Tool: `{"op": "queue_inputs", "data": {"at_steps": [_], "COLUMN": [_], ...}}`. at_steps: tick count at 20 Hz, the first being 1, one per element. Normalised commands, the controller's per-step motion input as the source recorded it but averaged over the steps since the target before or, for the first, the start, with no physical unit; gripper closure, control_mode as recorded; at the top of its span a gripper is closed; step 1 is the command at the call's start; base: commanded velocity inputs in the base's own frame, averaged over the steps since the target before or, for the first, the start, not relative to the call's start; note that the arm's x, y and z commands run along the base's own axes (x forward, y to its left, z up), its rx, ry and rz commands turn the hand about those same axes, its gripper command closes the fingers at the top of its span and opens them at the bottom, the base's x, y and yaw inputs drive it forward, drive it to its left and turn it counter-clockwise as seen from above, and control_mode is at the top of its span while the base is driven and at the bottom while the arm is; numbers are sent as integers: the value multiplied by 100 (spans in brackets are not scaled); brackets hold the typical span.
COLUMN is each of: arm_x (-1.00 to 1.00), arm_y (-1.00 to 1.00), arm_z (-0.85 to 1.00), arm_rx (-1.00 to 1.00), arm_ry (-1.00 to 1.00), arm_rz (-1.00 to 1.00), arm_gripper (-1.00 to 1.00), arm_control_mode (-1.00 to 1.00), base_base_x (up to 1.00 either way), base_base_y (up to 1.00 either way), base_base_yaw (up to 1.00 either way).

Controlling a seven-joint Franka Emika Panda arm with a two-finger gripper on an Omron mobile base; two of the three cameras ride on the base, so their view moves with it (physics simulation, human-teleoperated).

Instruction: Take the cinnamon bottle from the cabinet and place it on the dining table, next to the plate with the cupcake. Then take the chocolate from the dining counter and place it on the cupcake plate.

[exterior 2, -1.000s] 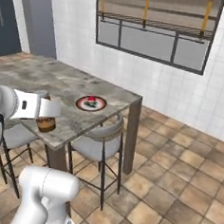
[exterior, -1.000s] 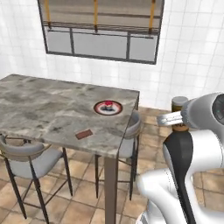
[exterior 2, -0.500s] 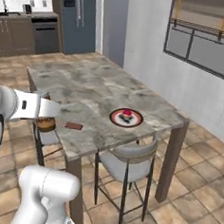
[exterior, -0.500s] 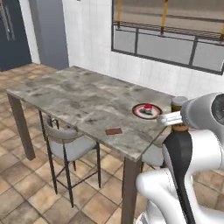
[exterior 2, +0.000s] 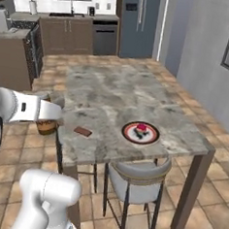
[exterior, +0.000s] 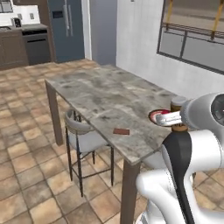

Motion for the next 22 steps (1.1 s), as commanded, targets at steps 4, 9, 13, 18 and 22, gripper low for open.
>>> {"op": "queue_inputs", "data": {"at_steps": [4, 9, 13, 18, 22], "arm_x": [0, 0, 0, 0, 0], "arm_y": [0, 0, 0, 0, 0], "arm_z": [0, 0, 0, 0, 0], "arm_rx": [0, 0, 0, 0, 0], "arm_ry": [0, 0, 0, 0, 0], "arm_rz": [0, 0, 0, 0, 0], "arm_gripper": [100, 100, 100, 100, 100], "arm_control_mode": [100, 100, 100, 100, 100], "base_base_x": [33, 66, 58, 47, 44], "base_base_y": [-73, -4, -9, -26, -29], "base_base_yaw": [40, 25, 26, 31, 35]}}
